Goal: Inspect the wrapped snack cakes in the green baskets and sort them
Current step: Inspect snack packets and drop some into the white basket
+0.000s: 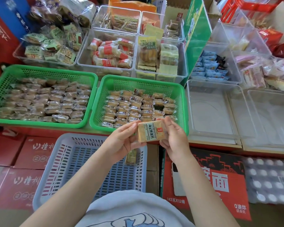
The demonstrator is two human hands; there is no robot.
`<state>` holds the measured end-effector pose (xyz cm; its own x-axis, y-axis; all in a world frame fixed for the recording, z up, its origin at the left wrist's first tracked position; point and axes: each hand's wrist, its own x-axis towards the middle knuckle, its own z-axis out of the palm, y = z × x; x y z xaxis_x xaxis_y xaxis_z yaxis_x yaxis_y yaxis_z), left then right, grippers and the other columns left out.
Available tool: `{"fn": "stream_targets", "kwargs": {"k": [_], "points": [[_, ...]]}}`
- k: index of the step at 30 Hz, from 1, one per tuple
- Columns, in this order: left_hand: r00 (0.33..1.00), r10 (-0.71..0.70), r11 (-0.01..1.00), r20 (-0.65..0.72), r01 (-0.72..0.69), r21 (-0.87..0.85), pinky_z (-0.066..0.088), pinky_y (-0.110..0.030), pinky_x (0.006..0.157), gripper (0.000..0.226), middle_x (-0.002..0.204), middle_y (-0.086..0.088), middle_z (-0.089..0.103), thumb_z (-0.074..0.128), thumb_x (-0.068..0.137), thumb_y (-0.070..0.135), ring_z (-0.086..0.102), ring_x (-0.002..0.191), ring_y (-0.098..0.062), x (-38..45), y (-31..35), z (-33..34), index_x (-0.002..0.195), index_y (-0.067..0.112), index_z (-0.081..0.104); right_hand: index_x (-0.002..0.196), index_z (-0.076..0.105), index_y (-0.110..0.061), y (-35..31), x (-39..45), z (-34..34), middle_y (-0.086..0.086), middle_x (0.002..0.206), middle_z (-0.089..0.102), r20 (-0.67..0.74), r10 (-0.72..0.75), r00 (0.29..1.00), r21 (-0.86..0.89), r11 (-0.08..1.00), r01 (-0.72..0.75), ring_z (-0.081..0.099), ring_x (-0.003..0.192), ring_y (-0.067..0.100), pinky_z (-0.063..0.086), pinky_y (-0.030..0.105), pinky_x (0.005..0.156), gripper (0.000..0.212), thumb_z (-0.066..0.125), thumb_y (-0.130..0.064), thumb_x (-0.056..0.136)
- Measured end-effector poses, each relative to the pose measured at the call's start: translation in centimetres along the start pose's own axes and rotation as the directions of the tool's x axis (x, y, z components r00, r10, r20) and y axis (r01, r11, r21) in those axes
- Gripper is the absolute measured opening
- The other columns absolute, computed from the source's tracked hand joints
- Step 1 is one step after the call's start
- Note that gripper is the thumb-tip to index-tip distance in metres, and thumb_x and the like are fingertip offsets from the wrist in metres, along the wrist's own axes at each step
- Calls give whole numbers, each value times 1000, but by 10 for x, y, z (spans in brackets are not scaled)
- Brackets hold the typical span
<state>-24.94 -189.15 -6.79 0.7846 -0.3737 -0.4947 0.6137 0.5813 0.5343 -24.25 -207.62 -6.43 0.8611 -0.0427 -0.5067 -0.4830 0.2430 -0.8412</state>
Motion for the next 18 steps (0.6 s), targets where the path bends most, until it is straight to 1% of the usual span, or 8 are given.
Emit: {"fn": "stream_targets", "kwargs": {"k": [3,6,9,11,12,14,16,18], "points": [[999,17,999,-47,-15,42,64,-32,68,37,115,-22,72,61,86,18,74,93,-28,13,4,-1,120,7,65,117,65,-13,0,11,-7,7,89,68,154,67,986,-148,988,-44,53,64,11,36,25,55,70,57,-68,74],[998,8,997,-64,-3,83,64,-35,73,33,115,-20,72,60,90,11,73,94,-27,26,5,-9,122,8,65,116,64,-10,-1,24,-15,13,98,67,205,110,973,-169,983,-76,54,66,16,39,26,53,52,70,-47,79],[987,24,979,-157,8,202,64,-37,76,31,109,-13,75,49,101,-1,74,92,-27,41,6,-19,124,13,64,113,63,-9,1,42,-21,16,105,68,115,75,991,-128,990,-60,63,73,22,46,28,55,37,70,-31,85],[955,108,894,-275,27,446,63,-34,77,33,108,-7,76,45,103,1,74,94,-24,52,6,-25,125,17,65,112,64,-15,4,58,-28,10,112,68,-38,-1,999,-139,990,-5,69,87,22,55,30,64,26,72,-23,89],[931,197,780,-308,42,624,61,-34,81,33,109,-3,75,45,103,4,73,98,-20,59,4,-31,124,19,66,111,65,-19,5,65,-31,7,114,68,-108,-45,993,-185,982,25,69,94,22,58,32,70,23,73,-21,89],[902,392,350,-183,38,936,54,-34,93,30,118,7,68,50,102,11,65,108,-14,71,-4,-46,124,22,67,108,66,-26,10,78,-39,2,114,68,-167,-104,980,-307,951,48,68,102,24,60,38,79,21,73,-19,89],[919,393,-68,35,-8,998,42,-41,108,31,132,3,62,53,102,19,54,126,-19,83,-13,-62,131,19,65,107,66,-31,15,87,-41,-3,111,68,-144,-126,982,-411,910,56,68,102,22,59,44,87,24,75,-19,87],[962,269,-286,52,28,958,23,-45,120,39,149,0,50,49,104,32,39,142,-23,92,-21,-73,141,22,55,109,67,-31,21,93,-38,-7,105,68,-71,-139,988,-517,852,82,65,103,18,55,41,92,28,77,-21,85]]}}
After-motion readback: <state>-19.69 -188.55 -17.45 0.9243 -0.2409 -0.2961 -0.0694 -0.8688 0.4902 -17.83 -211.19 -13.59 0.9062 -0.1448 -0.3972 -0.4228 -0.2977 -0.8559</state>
